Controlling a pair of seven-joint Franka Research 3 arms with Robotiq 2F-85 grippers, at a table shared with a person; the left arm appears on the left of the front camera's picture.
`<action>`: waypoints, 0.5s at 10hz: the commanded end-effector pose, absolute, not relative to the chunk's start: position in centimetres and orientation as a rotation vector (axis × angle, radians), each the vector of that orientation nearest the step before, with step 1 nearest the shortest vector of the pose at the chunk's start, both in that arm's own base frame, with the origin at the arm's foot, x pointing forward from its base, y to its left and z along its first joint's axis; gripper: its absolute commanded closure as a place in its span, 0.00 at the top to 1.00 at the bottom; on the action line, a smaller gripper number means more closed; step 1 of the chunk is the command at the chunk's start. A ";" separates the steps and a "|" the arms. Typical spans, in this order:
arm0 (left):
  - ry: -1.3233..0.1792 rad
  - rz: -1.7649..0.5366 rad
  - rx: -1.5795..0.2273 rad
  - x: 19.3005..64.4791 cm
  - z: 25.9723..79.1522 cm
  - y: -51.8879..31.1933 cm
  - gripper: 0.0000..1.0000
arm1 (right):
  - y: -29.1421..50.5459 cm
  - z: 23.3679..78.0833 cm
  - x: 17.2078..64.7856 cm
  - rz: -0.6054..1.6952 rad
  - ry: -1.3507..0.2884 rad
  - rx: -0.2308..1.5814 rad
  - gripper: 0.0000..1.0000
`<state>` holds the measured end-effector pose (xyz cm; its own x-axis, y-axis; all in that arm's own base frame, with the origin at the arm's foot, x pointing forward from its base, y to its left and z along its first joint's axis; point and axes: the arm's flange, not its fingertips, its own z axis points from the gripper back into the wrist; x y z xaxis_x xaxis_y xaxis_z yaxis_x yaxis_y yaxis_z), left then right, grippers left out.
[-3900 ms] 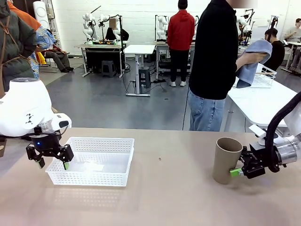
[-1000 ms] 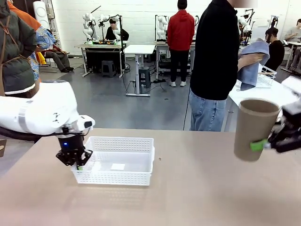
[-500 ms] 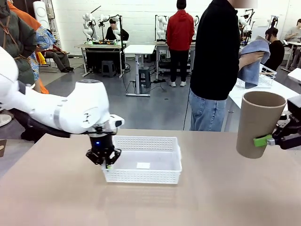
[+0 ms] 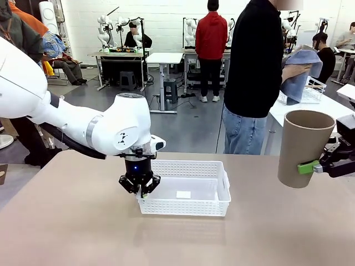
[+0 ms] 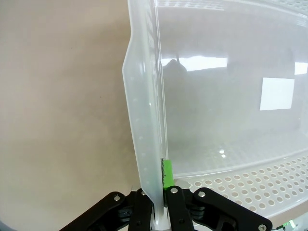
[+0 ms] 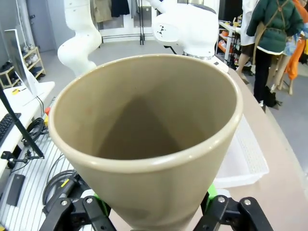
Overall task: Clean and organize the cups into the basket.
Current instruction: Pick up the Organizing basket and move it to the center of the table, then pick up the Reusable plastic cup from the right side of the table and place it inside the Organizing basket.
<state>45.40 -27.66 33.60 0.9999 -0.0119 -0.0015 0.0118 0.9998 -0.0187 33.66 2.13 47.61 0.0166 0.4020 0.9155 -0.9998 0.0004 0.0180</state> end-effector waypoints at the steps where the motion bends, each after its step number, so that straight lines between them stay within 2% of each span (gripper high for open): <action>1: -0.002 -0.016 -0.026 45.1 33.4 -27.2 0.00 | 2.2 47.8 33.8 1.374 -0.893 0.897 0.68; 2: -0.002 -0.016 -0.026 45.1 33.4 -27.2 0.00 | 2.2 47.8 33.8 1.374 -0.893 0.897 0.68; 3: -0.002 -0.016 -0.026 45.1 33.4 -27.2 0.00 | 2.1 47.6 33.7 1.367 -0.886 0.910 0.83; 5: -0.002 -0.016 -0.026 45.1 33.4 -27.2 0.00 | 7.5 50.5 33.5 1.464 -0.819 0.704 0.83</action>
<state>45.43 -27.61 33.63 0.9999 -0.0112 -0.0005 0.0112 0.9997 -0.0214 33.62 4.37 48.73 -0.0324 0.4702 0.8820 -0.9994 -0.0069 -0.0331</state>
